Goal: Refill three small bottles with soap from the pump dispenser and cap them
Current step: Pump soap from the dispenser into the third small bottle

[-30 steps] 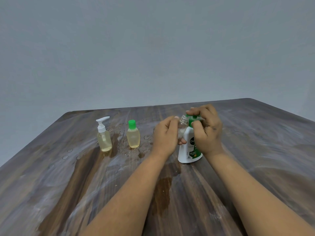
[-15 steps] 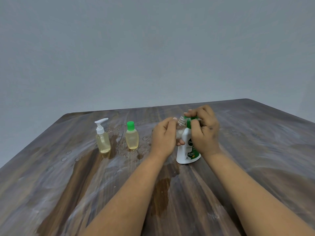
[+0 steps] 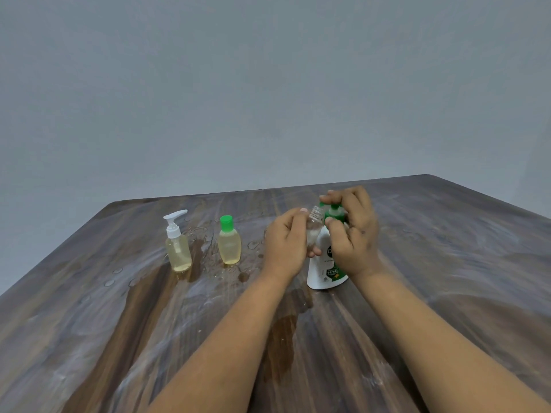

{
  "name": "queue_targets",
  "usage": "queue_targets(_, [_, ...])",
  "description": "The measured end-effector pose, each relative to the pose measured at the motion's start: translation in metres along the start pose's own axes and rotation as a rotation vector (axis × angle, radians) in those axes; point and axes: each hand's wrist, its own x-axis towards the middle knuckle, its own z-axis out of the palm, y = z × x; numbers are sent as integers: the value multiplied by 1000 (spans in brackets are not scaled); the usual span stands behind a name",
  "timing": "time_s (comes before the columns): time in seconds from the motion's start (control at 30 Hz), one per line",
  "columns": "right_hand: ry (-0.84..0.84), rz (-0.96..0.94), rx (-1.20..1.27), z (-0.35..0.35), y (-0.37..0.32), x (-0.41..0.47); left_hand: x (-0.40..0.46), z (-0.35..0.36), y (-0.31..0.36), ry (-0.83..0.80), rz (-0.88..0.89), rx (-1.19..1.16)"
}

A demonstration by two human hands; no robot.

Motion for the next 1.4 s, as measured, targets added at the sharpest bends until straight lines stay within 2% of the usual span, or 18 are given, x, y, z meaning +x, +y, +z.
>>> queue_targets(0.77, [30, 31, 36, 2, 5, 1, -3, -1, 5, -11, -10, 11])
queue_targets(0.9, [-5, -42, -9, 0, 4, -1, -3, -1, 6, -4, -28, 4])
queue_targets(1.2, [40, 43, 59, 2, 4, 1, -4, -1, 8, -12, -29, 7])
queue_targets(1.4, [2, -36, 33, -2, 5, -1, -4, -1, 8, 8, -35, 5])
